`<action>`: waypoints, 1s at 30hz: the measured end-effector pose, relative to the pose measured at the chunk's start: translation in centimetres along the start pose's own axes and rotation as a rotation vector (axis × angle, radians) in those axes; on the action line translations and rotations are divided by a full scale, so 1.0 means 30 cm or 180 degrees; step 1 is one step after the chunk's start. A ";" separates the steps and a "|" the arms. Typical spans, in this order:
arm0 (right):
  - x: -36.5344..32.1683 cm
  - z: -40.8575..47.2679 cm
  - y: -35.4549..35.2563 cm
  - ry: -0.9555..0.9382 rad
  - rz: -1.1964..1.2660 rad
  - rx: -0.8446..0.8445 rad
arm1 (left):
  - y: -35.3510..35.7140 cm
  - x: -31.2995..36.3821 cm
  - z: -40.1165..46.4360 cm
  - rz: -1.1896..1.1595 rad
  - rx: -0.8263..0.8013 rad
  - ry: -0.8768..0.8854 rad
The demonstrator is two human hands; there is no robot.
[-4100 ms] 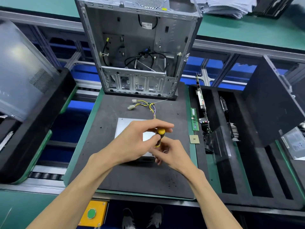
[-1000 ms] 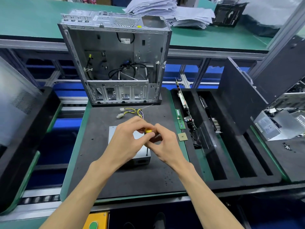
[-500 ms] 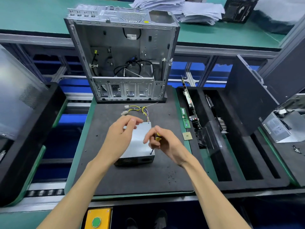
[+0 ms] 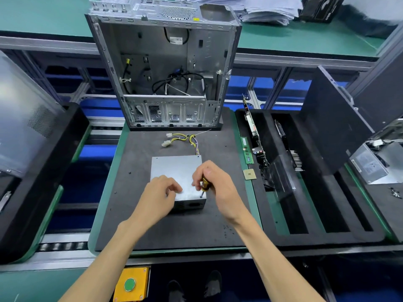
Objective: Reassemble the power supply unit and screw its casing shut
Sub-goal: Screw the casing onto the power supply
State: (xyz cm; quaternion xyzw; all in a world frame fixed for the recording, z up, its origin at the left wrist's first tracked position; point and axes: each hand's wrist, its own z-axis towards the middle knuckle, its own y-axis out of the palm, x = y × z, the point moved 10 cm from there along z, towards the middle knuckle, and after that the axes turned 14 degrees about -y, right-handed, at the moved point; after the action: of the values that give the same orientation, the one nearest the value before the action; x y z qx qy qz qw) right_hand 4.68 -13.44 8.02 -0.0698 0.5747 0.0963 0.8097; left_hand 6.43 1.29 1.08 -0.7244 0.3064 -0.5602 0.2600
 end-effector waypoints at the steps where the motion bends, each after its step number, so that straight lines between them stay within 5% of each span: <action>1: -0.014 0.016 0.009 -0.0003 0.0039 -0.0081 | 0.011 0.009 -0.012 0.0087 -0.0046 0.0102; 10: 0.033 0.103 0.075 0.0747 0.0086 -0.0888 | 0.081 0.054 -0.109 0.0530 -0.0256 0.0815; 18: 0.076 0.085 -0.024 0.0614 -0.0003 0.0214 | 0.094 0.038 -0.095 0.0449 -0.0211 0.0757; 30: 0.023 0.100 0.035 0.0351 -0.0006 -0.0149 | 0.093 0.017 -0.065 0.0382 -0.0458 0.0611</action>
State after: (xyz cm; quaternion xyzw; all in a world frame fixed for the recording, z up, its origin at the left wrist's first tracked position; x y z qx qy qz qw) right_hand 7.41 -11.70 8.37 -0.0946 0.6160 0.1049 0.7750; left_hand 4.20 -1.04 -0.14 -0.6646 0.4121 -0.5869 0.2098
